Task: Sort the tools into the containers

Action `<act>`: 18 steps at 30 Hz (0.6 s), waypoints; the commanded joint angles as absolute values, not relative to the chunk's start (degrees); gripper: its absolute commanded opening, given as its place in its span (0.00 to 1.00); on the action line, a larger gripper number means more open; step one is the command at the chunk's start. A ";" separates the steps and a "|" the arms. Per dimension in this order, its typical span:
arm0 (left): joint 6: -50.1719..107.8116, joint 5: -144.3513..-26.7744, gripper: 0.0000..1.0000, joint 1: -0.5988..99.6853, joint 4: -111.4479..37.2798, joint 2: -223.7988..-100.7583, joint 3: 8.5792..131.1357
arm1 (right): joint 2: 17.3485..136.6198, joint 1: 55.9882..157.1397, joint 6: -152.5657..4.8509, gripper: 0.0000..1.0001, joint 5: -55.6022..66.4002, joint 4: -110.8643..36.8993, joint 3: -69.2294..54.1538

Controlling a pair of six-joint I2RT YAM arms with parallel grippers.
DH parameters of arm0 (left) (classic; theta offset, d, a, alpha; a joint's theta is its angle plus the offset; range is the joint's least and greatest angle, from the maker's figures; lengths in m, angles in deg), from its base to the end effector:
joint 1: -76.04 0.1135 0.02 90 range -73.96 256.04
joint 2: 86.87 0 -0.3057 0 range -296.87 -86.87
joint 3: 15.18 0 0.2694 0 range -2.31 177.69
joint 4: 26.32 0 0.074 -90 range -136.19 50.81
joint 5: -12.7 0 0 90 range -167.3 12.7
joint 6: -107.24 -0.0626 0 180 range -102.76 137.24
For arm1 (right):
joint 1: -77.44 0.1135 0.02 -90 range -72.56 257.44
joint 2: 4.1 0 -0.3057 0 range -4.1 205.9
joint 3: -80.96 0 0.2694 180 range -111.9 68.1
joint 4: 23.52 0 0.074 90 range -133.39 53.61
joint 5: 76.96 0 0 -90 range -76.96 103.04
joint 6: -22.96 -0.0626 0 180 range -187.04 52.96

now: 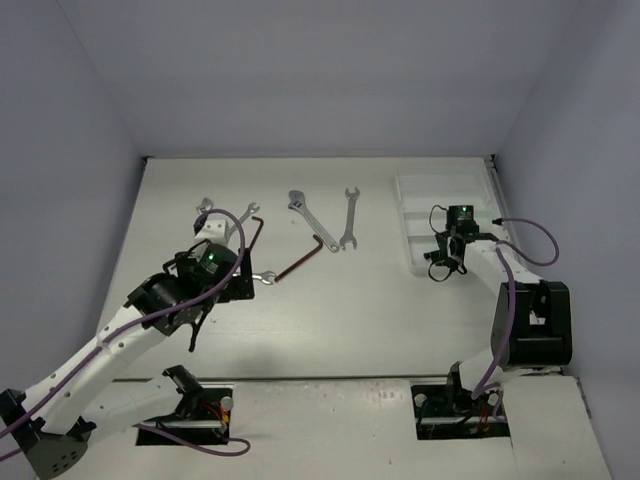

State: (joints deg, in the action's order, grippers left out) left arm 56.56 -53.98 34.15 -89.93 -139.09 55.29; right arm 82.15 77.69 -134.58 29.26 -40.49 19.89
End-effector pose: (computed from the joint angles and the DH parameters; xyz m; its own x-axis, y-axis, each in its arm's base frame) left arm 0.1513 -0.1024 0.3459 -0.6671 -0.1833 -0.7221 -0.0215 0.9736 -0.2273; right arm 0.3433 -0.0160 0.2139 -0.0689 0.8871 -0.4565 0.6977 0.3699 0.6135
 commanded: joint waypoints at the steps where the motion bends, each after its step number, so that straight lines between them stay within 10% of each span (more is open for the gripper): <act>1: 52.19 -54.84 0.92 34.38 -88.47 -143.48 59.19 | 80.97 77.71 -128.72 0.46 29.64 -39.37 13.65; 18: 24.23 -68.05 0.64 34.82 -81.99 -186.96 85.38 | 56.57 80.95 -97.35 0.46 10.53 -39.55 19.40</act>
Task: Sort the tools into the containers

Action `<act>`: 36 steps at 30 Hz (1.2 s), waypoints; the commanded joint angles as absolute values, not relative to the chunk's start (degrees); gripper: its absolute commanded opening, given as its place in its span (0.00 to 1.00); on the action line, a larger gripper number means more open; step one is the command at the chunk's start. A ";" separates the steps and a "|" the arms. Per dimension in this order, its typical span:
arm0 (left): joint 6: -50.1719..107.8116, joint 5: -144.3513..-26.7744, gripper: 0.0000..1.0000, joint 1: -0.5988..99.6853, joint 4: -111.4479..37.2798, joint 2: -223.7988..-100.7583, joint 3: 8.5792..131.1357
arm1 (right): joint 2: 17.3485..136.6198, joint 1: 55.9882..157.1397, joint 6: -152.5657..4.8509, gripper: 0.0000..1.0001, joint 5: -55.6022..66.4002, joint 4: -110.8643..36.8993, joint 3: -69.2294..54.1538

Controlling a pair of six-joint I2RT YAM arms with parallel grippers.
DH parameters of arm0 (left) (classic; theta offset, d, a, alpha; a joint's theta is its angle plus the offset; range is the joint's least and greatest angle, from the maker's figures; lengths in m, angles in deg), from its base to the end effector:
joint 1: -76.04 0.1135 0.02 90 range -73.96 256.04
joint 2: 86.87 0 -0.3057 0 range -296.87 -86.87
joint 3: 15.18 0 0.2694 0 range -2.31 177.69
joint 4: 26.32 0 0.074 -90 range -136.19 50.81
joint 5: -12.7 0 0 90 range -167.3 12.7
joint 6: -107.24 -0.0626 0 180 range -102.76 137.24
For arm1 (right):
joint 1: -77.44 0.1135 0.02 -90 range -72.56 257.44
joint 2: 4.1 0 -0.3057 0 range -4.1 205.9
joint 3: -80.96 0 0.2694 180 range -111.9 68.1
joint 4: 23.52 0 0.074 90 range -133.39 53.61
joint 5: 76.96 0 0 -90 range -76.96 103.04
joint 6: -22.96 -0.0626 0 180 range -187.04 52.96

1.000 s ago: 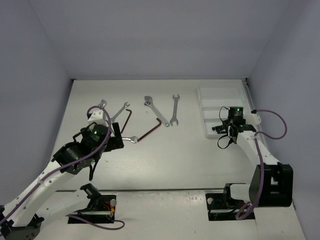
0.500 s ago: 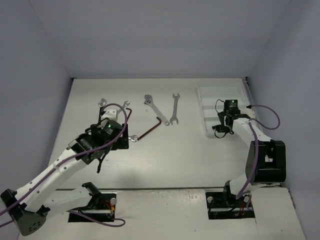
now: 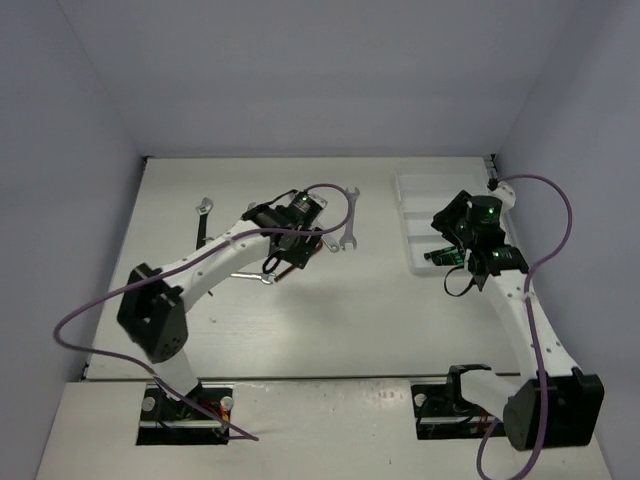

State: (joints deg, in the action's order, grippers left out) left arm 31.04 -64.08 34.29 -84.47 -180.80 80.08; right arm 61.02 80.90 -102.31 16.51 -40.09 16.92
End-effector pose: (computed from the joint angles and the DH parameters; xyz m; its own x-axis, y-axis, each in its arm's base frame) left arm 0.2961 -0.2451 0.3118 -0.7387 0.3481 -0.5771 0.3899 0.9192 0.0553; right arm 0.2905 0.0138 0.3444 -0.2486 0.5624 -0.7886 0.1726 0.8269 0.5353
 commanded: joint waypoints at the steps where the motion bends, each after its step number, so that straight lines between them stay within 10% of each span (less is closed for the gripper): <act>1: 23.26 -69.42 0.60 35.24 -82.03 -189.97 87.13 | 54.95 81.04 -97.66 0.46 9.31 -39.59 20.29; 18: 19.63 -80.96 0.36 41.24 -81.88 -209.28 96.00 | 46.26 84.82 -96.49 0.47 5.04 -41.80 24.94; 27: 21.10 -84.66 0.01 41.15 -80.86 -209.92 92.28 | 47.13 84.91 -96.05 0.47 5.22 -42.01 24.42; 36: 24.20 -87.22 0.00 40.46 -77.98 -197.49 90.46 | 48.76 87.27 -98.99 0.52 4.01 -41.84 21.54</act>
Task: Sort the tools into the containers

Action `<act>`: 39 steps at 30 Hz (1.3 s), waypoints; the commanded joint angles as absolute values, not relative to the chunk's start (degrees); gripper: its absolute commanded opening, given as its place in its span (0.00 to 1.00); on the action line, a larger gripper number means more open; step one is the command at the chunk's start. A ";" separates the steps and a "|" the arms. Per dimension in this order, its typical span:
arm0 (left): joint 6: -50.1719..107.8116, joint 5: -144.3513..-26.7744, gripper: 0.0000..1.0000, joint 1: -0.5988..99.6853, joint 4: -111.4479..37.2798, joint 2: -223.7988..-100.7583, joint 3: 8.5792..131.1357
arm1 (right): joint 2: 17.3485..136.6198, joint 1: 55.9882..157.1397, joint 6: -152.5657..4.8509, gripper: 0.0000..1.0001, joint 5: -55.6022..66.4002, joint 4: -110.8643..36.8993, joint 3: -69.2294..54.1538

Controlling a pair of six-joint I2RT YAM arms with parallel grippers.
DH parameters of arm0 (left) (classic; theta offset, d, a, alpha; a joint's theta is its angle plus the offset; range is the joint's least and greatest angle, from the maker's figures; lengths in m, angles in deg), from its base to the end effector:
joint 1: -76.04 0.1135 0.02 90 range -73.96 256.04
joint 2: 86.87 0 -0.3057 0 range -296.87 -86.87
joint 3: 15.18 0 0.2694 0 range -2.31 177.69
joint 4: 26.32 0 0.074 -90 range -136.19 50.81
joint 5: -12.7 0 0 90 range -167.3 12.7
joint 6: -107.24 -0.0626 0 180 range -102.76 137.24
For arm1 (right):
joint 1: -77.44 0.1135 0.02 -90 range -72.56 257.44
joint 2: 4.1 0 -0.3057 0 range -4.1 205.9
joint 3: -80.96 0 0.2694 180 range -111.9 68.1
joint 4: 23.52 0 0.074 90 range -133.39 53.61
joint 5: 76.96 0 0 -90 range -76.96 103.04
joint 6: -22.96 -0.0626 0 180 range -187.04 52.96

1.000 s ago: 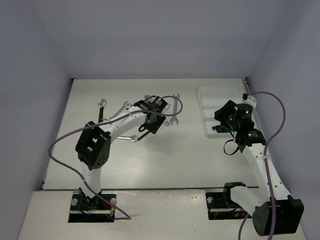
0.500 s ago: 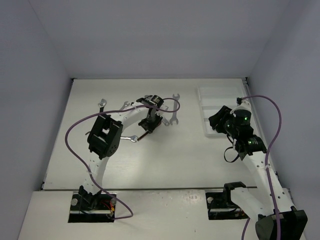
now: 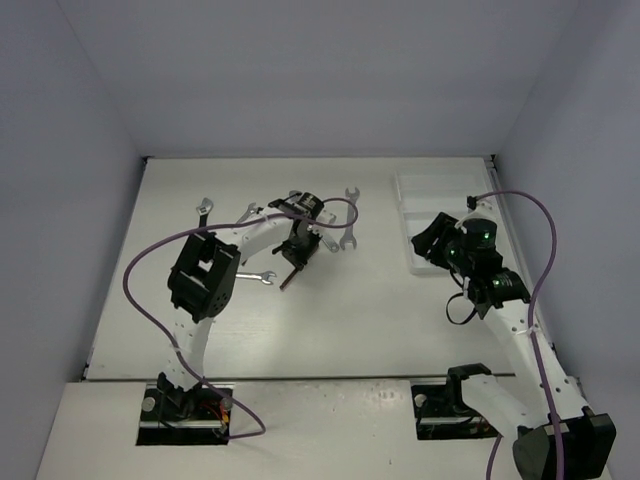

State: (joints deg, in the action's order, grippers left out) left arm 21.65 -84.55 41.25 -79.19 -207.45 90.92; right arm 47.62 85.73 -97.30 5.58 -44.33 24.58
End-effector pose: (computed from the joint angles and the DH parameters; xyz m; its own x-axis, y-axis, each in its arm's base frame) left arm 0.3969 -0.2854 0.1837 -0.8023 0.4645 -0.3750 0.5458 0.8251 -0.1457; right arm 0.2263 0.0412 0.3375 -0.3720 0.4507 -0.8115 -0.0914 0.8522 0.5152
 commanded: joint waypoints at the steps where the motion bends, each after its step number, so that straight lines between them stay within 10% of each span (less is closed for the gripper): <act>1: 25.59 -87.67 0.00 40.13 -76.90 -193.84 90.12 | 49.37 88.60 -100.58 0.55 3.96 -41.81 20.81; 39: 44.12 -100.77 0.00 33.94 -57.39 -171.93 81.78 | 69.86 113.66 -104.42 0.40 17.51 -30.21 5.72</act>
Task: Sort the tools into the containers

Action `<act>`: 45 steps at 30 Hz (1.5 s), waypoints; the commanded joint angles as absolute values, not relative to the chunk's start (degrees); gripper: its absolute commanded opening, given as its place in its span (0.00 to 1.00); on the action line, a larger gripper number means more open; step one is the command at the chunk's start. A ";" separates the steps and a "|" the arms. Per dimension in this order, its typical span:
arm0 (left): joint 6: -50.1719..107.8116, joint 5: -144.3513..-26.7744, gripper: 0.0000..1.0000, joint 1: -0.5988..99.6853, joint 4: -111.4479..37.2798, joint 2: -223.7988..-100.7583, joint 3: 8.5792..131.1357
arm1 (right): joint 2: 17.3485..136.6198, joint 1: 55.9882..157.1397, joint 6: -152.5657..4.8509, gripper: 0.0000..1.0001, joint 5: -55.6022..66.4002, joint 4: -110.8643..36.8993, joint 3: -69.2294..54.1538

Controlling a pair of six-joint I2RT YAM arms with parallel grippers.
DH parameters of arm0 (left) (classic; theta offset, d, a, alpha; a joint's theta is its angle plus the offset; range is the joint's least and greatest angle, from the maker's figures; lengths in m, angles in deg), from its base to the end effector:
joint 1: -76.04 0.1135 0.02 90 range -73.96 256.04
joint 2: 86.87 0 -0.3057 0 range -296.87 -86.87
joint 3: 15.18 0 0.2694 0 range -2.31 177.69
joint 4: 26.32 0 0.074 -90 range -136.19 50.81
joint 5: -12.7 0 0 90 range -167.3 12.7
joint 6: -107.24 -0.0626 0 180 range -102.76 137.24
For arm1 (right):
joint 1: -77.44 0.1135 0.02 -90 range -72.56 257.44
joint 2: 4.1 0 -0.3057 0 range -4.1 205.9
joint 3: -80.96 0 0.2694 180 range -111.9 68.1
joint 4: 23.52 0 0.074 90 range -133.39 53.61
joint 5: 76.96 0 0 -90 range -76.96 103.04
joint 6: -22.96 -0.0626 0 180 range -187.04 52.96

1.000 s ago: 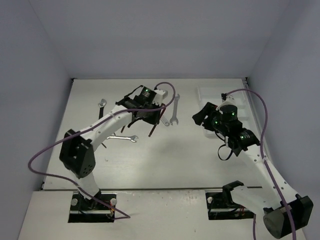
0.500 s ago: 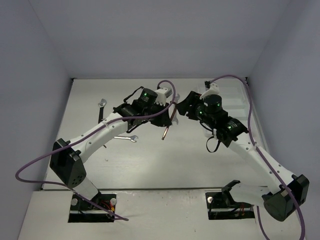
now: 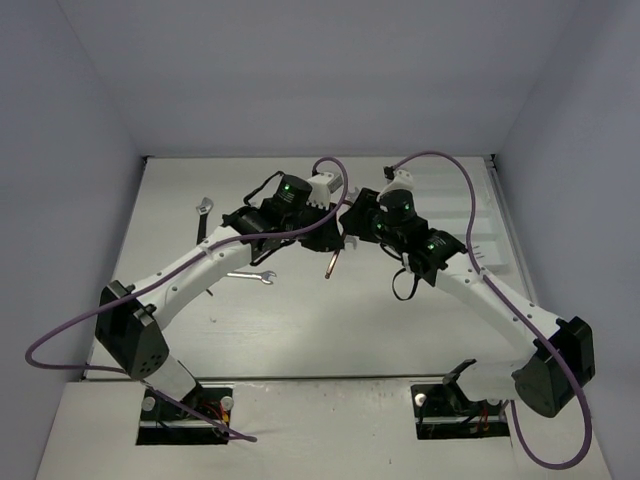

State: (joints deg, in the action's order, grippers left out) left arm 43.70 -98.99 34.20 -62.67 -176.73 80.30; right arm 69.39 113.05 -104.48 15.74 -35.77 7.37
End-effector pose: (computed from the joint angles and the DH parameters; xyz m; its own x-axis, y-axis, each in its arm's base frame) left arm 0.2833 -0.2847 0.3780 -0.7225 0.0911 -0.6854 0.5972 0.5819 -0.5521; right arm 0.2749 0.1932 0.3783 -0.4667 0.4127 -0.7822 -0.3280 0.7406 0.5864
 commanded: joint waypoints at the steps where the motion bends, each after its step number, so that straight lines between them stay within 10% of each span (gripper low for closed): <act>1: 44.04 -100.77 0.00 33.94 -57.43 -171.85 81.70 | 70.02 113.70 -104.55 0.36 17.47 -30.09 5.84; 6: 43.87 -100.93 0.00 33.94 -57.56 -171.69 81.18 | 70.20 113.82 -104.75 0.02 16.98 -29.36 6.12; 10: 43.29 -99.76 0.10 33.94 -58.70 -171.52 80.91 | 69.38 113.75 -104.82 0.00 19.87 -29.27 6.75; 13: 42.60 -94.91 0.61 34.12 -62.34 -170.47 80.03 | 67.63 113.02 -105.87 0.00 25.23 -29.38 8.19; 17: 42.52 -86.03 0.80 34.75 -67.33 -166.83 77.53 | 65.05 108.93 -110.58 0.00 31.18 -29.44 11.33; 32: 46.43 -74.91 0.82 43.78 -77.75 -146.30 60.79 | 73.63 75.77 -130.12 0.00 33.29 -29.27 11.89; 45: 50.02 -72.38 0.82 44.23 -78.21 -147.34 60.16 | 93.94 68.08 -134.60 0.00 26.94 -24.97 1.21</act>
State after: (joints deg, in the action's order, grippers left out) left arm 47.46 -74.22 43.84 -79.11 -147.67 59.59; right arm 90.66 69.07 -130.61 29.51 -31.60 4.76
